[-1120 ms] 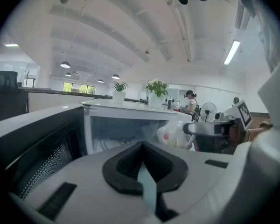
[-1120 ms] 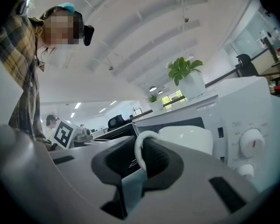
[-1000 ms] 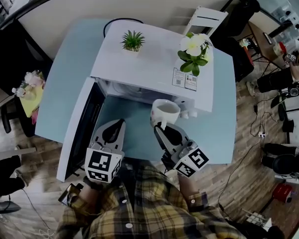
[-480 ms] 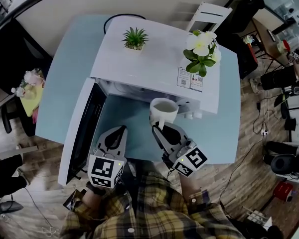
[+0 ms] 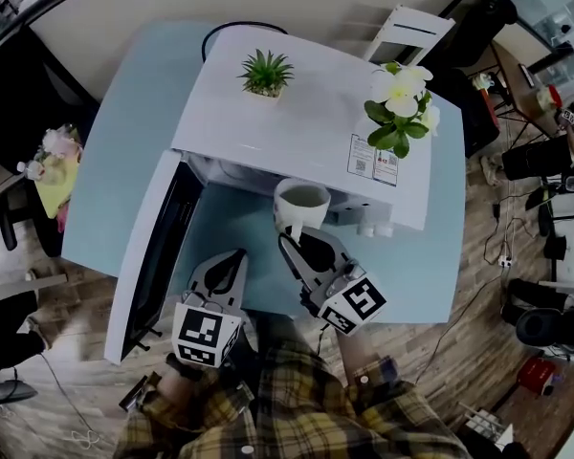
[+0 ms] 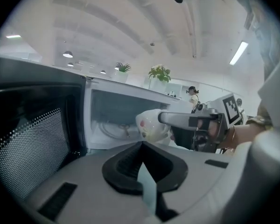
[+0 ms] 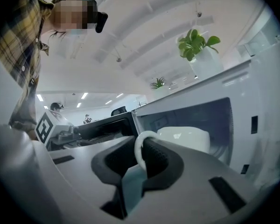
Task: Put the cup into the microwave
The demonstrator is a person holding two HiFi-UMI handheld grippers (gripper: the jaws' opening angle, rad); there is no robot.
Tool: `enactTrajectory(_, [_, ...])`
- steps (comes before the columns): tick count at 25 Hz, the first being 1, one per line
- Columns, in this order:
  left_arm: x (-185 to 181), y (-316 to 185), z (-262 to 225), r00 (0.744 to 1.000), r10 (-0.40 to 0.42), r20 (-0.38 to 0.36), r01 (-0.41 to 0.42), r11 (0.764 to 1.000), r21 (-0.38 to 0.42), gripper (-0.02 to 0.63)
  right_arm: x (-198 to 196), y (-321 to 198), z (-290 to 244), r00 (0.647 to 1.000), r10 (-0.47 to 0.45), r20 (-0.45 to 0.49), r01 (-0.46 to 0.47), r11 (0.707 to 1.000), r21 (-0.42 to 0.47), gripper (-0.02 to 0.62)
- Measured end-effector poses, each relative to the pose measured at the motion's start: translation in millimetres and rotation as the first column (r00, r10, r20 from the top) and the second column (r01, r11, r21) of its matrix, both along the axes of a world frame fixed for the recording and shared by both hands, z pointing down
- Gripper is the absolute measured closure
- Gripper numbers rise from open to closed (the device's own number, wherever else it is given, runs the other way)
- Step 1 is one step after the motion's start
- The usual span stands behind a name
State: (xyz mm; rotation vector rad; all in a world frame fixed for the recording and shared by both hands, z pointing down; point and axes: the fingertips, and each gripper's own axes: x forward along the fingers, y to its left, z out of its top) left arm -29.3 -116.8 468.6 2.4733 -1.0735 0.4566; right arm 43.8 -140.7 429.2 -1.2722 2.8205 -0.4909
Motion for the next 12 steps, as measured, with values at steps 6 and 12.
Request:
enactTrajectory(6, [0.5,-1.2,4.9,1.0,-0.013,-0.002,0.013,1.0,0.004,0.614,-7.4,-14.4,5.1,0.999,-0.026,-0.047,0.029,0.998,0.062,0.54])
enactTrajectory(12, [-6.6,-2.6,11.5,0.999,-0.039,0.005,0.039,0.999,0.008,0.614,-11.6,-29.1,12.9,0.998,-0.009,-0.059,0.015,0.994,0.106,0.538])
